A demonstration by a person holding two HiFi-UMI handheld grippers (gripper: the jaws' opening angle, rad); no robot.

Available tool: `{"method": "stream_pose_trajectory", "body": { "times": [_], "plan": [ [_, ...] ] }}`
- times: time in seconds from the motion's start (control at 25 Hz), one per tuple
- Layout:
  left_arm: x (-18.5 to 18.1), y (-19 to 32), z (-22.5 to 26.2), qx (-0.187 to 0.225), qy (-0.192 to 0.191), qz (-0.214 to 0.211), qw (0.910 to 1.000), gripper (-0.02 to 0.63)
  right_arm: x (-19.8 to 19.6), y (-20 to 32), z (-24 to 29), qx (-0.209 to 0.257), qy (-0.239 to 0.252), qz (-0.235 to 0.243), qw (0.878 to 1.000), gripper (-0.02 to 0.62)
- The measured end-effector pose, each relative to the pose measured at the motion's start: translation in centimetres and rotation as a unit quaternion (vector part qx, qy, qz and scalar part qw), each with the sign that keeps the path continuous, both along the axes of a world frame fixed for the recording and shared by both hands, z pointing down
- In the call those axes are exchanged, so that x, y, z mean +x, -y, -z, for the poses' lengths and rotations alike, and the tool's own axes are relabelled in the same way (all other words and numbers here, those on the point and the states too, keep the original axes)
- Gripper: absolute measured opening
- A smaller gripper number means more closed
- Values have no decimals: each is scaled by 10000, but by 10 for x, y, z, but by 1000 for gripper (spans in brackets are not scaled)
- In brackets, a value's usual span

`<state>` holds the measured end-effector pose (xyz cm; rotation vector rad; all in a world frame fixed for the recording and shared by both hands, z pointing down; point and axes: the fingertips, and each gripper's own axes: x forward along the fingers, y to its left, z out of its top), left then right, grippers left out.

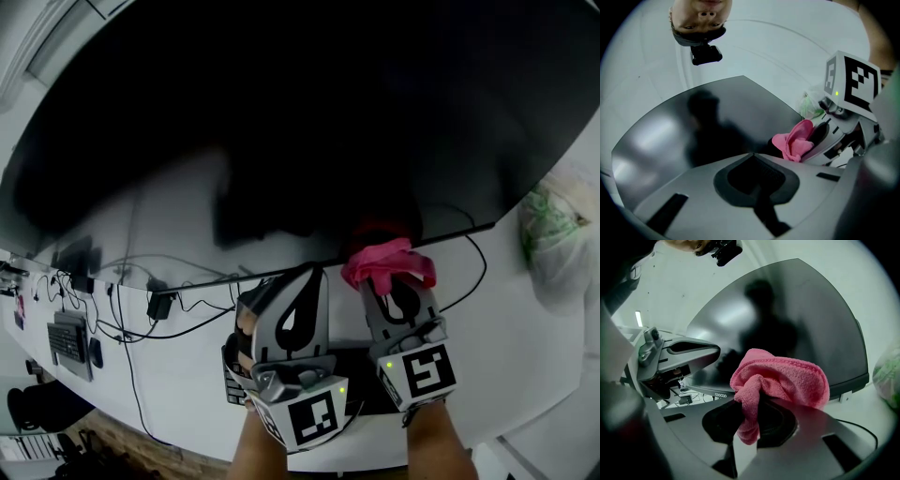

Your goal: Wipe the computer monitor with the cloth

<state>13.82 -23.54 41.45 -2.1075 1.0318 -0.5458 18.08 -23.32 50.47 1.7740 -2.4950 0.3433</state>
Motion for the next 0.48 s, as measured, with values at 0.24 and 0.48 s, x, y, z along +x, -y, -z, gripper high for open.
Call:
{"method": "stream_pose_trajectory", "body": {
  "times": [0.24,0.48],
  "plan": [
    [-28,3,-2,-33,-3,55,10000,6,-31,4,0,-30,9,82,10000,64],
    [-50,3,1,-37,-52,86,9999,6,-59,4,-1,-69,-21,203,9998,63]
  ]
}}
